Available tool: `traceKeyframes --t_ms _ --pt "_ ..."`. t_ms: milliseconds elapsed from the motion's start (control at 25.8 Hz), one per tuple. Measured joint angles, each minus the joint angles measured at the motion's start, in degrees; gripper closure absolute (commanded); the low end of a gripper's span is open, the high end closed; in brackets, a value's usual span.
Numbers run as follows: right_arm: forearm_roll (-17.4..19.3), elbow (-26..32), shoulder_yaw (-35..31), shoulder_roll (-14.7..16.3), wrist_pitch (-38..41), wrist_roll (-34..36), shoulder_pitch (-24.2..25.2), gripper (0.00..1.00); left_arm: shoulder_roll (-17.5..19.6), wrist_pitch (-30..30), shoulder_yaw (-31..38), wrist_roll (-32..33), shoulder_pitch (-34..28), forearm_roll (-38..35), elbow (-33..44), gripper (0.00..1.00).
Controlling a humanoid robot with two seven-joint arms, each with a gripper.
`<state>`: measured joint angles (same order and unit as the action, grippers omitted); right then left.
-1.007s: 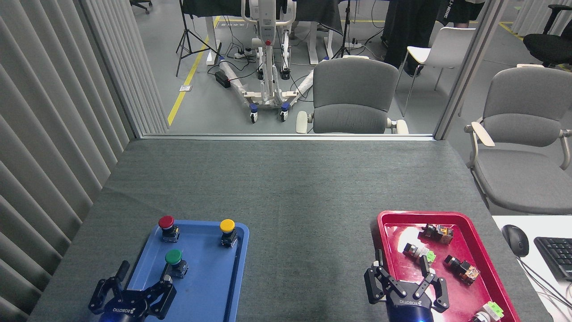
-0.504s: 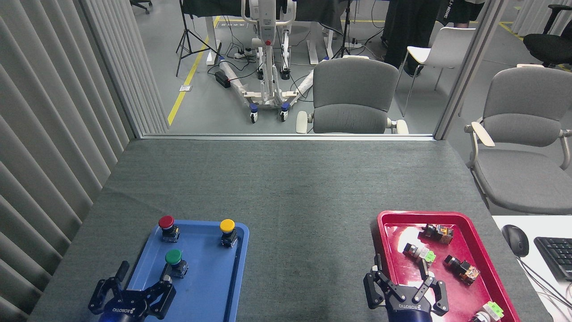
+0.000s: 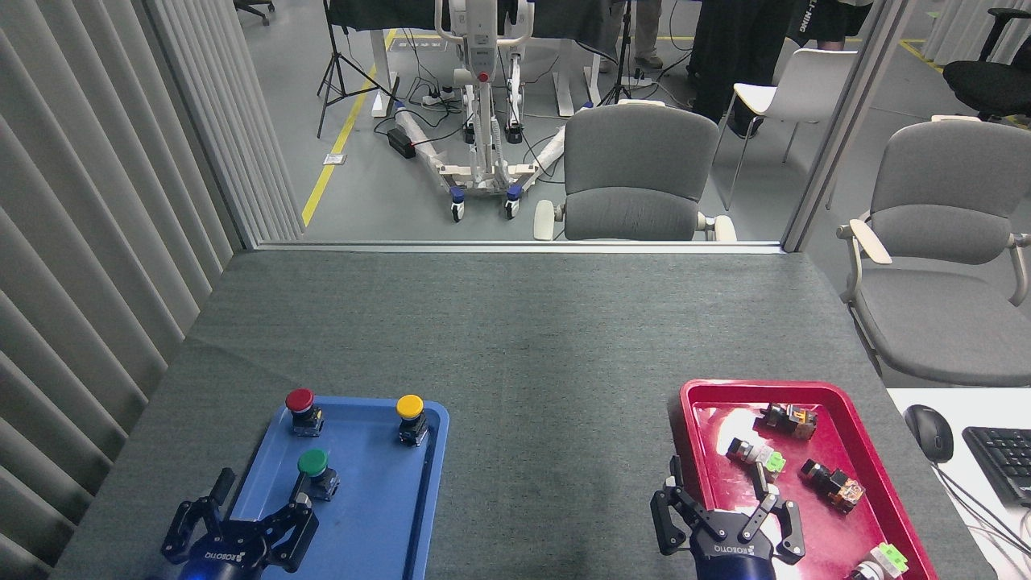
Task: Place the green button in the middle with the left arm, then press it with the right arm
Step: 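Lower the left gripper around the green button and close it, then lift the green button with the left gripper and carry it toward the table middle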
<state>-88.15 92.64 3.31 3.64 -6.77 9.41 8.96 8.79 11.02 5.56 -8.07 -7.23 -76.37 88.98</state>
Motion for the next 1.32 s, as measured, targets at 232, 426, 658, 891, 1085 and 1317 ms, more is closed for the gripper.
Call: traceKeyframes --t_ms 232,426,658,891,1085,1317 --pt "-1.10 0.05 0.76 -0.28 -0.35 -0.28 2.40 0.01 0.00 0.00 -0.02 0.00 0.02 0.01 -0.01 0.00" --pt "-1.85 0.10 1.47 -0.79 -1.52 -0.47 3.52 0.01 0.09 0.00 -0.02 0.00 0.05 0.06 -0.40 0.00" --pt "-2.23 0.80 1.84 -1.34 -1.60 -0.16 3.69 0.01 0.25 0.00 -0.34 0.20 2.09 -0.03 -6.30 0.00" --pt "-2.34 1.34 1.95 -1.05 -1.43 0.08 4.07 0.01 0.53 0.28 -1.47 0.25 5.75 -0.21 -13.86 0.00" --pt "-3.25 2.19 1.96 -1.08 -1.35 0.15 4.85 0.01 0.59 0.61 -3.88 0.25 9.09 -0.67 -19.44 0.00" --pt "-4.44 2.90 1.89 -1.30 -1.07 0.23 5.67 0.01 0.71 0.68 -5.98 0.22 12.35 -0.87 -23.49 0.00"
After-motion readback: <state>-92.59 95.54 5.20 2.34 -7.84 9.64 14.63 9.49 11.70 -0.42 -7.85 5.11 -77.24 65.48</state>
